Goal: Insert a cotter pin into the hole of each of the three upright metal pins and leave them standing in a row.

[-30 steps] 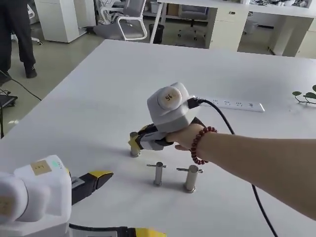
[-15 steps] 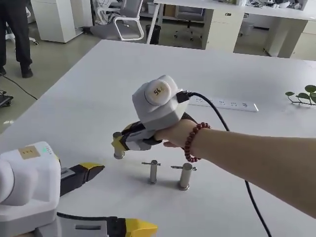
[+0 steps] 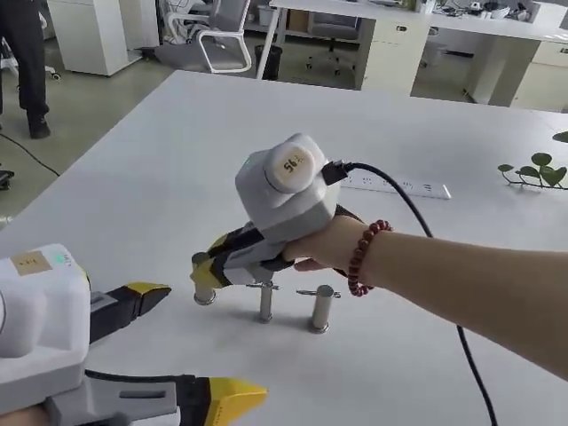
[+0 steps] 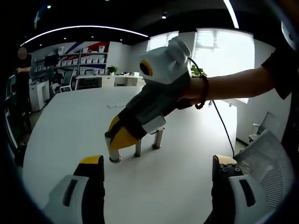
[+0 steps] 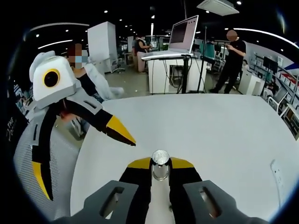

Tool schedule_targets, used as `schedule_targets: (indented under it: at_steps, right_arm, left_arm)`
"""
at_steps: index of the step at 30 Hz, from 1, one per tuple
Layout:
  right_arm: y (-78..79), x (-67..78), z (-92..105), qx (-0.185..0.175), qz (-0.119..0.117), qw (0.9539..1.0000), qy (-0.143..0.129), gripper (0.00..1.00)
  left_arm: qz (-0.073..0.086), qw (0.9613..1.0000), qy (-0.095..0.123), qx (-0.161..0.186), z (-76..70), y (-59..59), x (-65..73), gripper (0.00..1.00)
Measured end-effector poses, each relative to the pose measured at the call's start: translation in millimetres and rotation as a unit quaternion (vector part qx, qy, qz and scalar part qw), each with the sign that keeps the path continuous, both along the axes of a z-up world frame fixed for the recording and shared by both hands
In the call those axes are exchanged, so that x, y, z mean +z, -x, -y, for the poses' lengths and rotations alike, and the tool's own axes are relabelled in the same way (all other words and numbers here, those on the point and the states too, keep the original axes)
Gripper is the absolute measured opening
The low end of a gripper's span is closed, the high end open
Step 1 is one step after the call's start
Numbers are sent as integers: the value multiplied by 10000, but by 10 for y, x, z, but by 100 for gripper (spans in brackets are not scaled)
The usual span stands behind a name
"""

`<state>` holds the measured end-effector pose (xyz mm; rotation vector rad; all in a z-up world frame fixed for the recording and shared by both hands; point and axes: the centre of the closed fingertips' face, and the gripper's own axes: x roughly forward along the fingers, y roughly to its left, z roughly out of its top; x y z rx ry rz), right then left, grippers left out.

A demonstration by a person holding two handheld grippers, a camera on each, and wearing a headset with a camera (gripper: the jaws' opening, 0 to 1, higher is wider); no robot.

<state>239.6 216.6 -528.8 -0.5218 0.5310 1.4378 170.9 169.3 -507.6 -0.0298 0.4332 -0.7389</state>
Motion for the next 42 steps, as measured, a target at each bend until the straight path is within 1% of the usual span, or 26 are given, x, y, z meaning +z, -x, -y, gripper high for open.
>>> schedule_targets:
  at_steps: [5,7,11,12,15,18,21,25,26,29,31,34,38,42]
  right_arm:
    - [157,21,91,87,-35,9999,-55,8]
    - [212,21,134,98,-38,9999,-56,8]
    - [281,11,218,105,-8,9999,-77,8]
    - [302,2,253,82,-27,9999,-67,8]
    - [361,-17,335,124,30,9999,-18,8]
    - [421,-28,426,84,-21,9999,-70,8]
    - [482,-48,498,66,18,10000,-65,8]
    - [526,-66,589,0,-10,10000,-86,8]
    - [529,-74,624,-73,-41,9999,-89,8]
    - [543,-93,710,-122,-15,9999,-92,8]
    - [554,-112,766,-132,-13,9999,-47,8]
    - [552,-129,837,-160,63,9998,-33,8]
    - [556,-151,909,-259,15,9996,-95,8]
    - [575,-221,991,-232,81,9997,-21,8]
  left_arm:
    - [50,10000,-14,33,-10,9,32,96]
    - [50,10000,16,76,-11,5,41,96]
    - [59,10000,29,72,9,23,54,95]
    - [52,10000,21,58,19,31,50,95]
    - [29,10000,-24,27,32,46,33,95]
    - [29,10000,-14,15,57,52,30,94]
    - [31,10000,-59,-10,78,57,20,94]
    - [8,10000,-95,-13,90,54,-1,93]
    - [9,9999,-107,-10,94,53,-8,93]
    - [-1,10000,-93,-27,113,63,-14,93]
    - [-9,9999,-114,-45,126,67,-26,93]
    - [-28,9999,-101,-61,144,66,-29,92]
    - [-22,9999,-117,-57,146,55,-23,92]
    - [-7,9999,-152,-59,139,52,-13,92]
